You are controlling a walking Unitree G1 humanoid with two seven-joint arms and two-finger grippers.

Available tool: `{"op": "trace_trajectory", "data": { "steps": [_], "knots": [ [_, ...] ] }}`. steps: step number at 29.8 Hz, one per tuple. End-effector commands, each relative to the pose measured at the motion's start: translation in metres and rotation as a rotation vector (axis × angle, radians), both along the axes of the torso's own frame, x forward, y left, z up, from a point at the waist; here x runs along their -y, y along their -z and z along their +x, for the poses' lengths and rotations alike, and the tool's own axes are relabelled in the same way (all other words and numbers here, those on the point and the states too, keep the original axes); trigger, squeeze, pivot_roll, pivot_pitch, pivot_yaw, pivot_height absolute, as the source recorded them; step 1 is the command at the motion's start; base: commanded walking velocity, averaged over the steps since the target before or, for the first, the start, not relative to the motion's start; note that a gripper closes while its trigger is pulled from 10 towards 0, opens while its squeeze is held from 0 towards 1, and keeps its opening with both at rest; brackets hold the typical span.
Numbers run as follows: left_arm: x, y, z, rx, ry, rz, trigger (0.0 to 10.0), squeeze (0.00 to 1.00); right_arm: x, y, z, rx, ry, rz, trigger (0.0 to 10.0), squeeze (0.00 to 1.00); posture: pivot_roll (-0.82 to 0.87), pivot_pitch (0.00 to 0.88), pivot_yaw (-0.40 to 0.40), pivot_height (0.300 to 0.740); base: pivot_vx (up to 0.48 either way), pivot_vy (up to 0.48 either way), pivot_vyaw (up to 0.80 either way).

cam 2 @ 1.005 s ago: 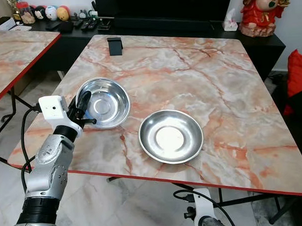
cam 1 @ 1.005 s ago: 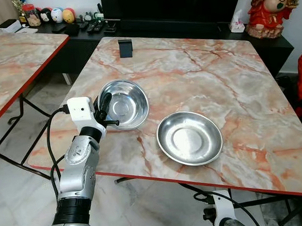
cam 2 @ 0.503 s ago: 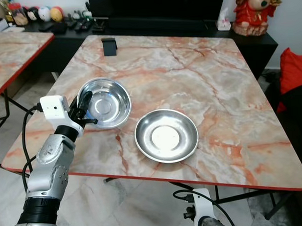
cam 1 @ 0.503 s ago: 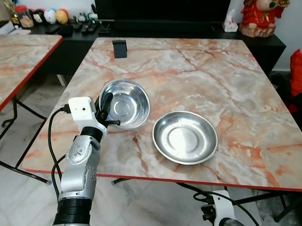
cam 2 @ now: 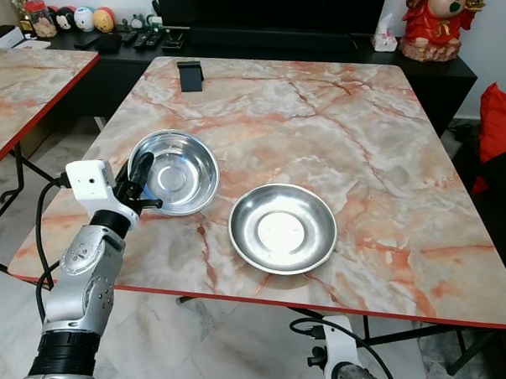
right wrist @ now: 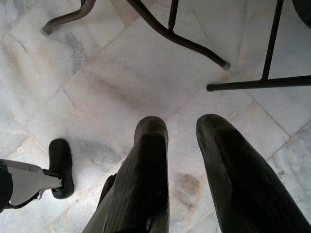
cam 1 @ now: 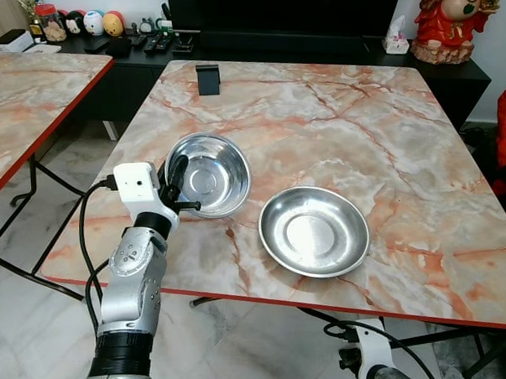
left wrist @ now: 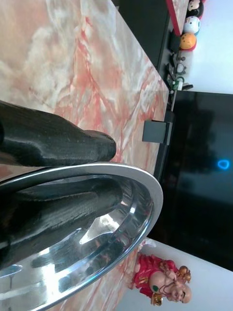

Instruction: Setting the table

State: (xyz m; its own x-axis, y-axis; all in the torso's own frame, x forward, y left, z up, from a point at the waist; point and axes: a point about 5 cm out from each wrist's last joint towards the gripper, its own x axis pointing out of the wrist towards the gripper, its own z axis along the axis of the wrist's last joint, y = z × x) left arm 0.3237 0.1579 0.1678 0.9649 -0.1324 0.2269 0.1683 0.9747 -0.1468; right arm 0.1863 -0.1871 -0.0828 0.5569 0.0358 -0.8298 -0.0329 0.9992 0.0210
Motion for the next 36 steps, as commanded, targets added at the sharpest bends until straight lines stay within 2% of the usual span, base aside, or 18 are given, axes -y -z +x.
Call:
{"op": "trace_trajectory", "data": {
  "steps": [1, 11, 28, 36],
  "knots": [
    [0.001, -0.007, 0.0, 0.036, 0.005, 0.009, 10.0, 0.0, 0.001, 0.0, 0.001, 0.002, 0.003, 0.0, 10.0, 0.0, 0.06, 0.0, -0.039, 0.74, 0.0, -0.319, 0.0],
    [0.001, -0.007, 0.0, 0.037, 0.008, 0.009, 10.0, 0.0, 0.001, -0.001, 0.001, 0.007, 0.004, 0.01, 10.0, 0.0, 0.06, 0.0, -0.038, 0.74, 0.0, -0.317, -0.43],
    [0.001, -0.008, 0.001, 0.041, 0.011, 0.013, 10.0, 0.0, 0.001, -0.001, 0.002, 0.012, 0.0, 0.005, 10.0, 0.0, 0.06, 0.0, -0.041, 0.74, 0.0, -0.318, 0.0],
    [-0.007, -0.017, 0.003, 0.068, -0.017, 0.029, 10.0, 0.0, 0.001, -0.001, 0.002, 0.009, -0.003, 0.005, 10.0, 0.0, 0.06, 0.0, -0.043, 0.74, 0.0, -0.237, 0.0]
  ]
}}
